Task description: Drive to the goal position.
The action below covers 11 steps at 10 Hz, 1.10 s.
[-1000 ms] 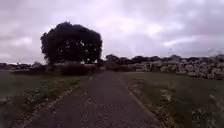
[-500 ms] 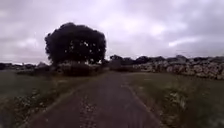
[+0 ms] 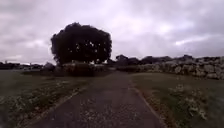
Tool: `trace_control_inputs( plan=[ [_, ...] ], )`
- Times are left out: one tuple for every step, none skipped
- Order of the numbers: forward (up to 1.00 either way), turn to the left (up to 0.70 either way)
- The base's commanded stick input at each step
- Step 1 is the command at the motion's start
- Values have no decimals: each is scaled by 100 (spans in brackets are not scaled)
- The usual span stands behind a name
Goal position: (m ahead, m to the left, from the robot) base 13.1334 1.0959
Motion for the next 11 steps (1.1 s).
trace_control_inputs(
  plan=[
    [50,0],
    [50,0],
    [50,0],
    [50,0],
    [50,0],
    [50,-25],
    [50,-25],
    [50,-25],
    [50,-25],
    [50,-25],
    [50,-23]
  ],
)
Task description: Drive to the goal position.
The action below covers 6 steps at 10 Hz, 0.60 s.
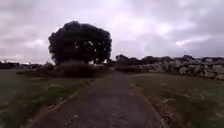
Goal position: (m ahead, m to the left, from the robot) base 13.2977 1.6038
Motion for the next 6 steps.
trace_control_inputs(
  plan=[
    [50,-11],
    [50,0],
    [50,0],
    [50,0],
    [50,0],
    [50,0]
  ],
)
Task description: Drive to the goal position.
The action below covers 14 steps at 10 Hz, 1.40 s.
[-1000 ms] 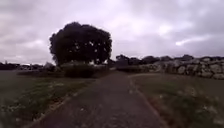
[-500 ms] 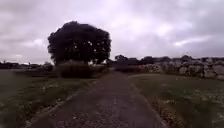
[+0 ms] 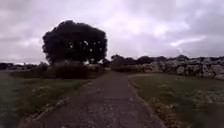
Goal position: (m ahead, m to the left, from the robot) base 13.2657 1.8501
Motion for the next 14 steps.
trace_control_inputs(
  plan=[
    [50,0],
    [50,0],
    [50,0],
    [50,0],
    [50,0],
    [50,0],
    [50,0],
    [50,0],
    [50,0],
    [50,0],
    [50,0],
    [50,0],
    [50,0],
    [50,0]
  ],
)
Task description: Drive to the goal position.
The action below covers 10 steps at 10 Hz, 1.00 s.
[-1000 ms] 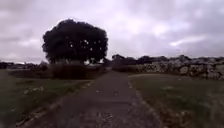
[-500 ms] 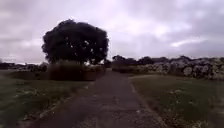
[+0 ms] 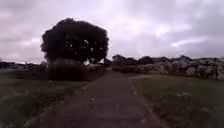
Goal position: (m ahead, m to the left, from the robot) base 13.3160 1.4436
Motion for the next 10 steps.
trace_control_inputs(
  plan=[
    [50,0],
    [50,0],
    [50,0],
    [50,0],
    [50,0],
    [50,0],
    [50,0],
    [50,0],
    [50,0],
    [50,-3]
  ],
)
